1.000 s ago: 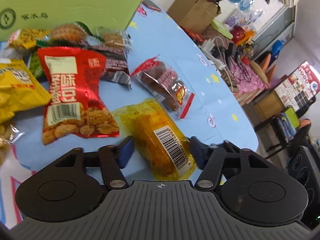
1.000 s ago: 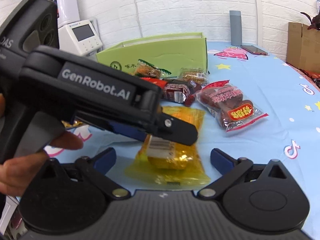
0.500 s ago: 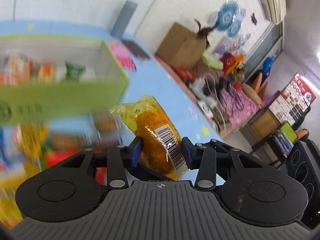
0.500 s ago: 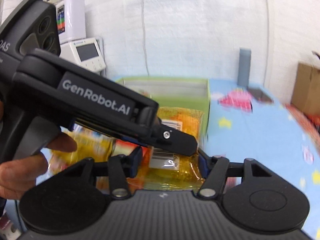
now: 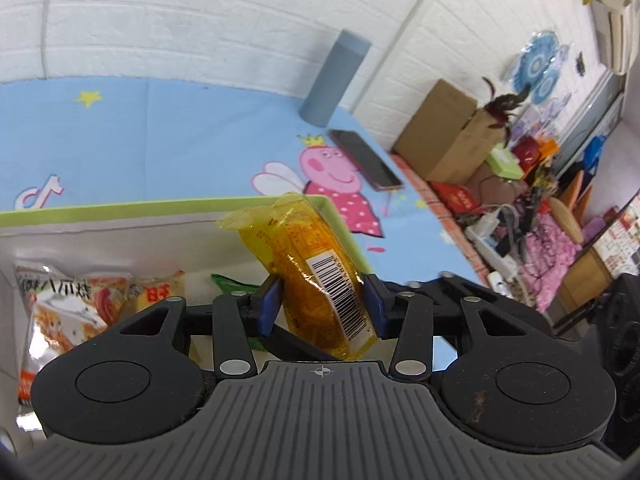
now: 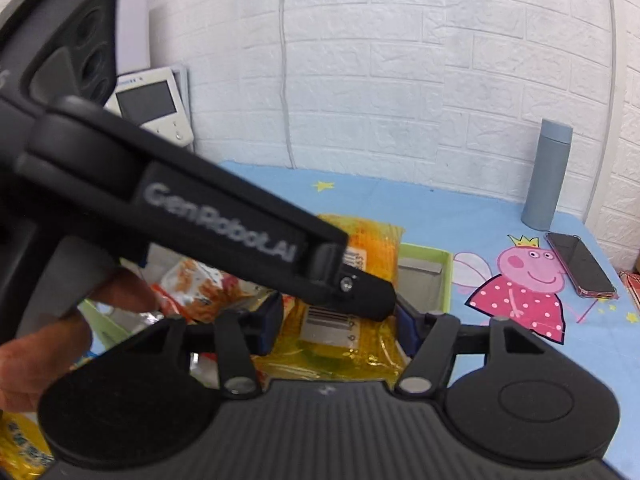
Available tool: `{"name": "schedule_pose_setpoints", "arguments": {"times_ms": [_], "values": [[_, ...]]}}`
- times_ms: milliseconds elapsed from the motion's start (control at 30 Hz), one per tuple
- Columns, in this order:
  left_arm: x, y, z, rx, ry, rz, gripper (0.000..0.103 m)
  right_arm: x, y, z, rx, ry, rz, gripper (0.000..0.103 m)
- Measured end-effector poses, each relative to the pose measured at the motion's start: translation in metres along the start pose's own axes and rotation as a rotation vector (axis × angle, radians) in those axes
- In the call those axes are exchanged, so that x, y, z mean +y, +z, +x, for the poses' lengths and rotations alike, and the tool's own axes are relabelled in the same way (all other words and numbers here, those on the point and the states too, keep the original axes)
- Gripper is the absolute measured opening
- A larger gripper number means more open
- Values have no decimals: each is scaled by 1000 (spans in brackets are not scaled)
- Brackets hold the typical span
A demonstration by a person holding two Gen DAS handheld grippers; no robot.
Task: Organize snacks
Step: 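Carry the yellow pastry into the green box and release it, then reach the left gripper to the red-and-clear date bag and grasp it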
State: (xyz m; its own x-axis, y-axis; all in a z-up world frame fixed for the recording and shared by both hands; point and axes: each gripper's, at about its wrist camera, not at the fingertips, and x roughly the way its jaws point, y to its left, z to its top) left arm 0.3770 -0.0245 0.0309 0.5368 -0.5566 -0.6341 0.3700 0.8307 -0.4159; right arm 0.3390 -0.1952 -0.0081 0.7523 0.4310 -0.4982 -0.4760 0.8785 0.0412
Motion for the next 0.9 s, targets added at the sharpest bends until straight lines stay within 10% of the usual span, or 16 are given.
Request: {"name": "schedule_pose_setpoints", "arguments": {"times_ms": [433, 733, 900], "values": [[-50, -55, -74, -114, -17, 77, 57, -11, -23, -108, -155, -88, 17, 93], [-85, -174, -74, 32, -131, -4, 61, -17, -133, -161, 36, -130, 145, 93], [-95, -189, -40, 133, -141, -63, 55, -14, -165, -155, 135, -154, 115, 93]]}}
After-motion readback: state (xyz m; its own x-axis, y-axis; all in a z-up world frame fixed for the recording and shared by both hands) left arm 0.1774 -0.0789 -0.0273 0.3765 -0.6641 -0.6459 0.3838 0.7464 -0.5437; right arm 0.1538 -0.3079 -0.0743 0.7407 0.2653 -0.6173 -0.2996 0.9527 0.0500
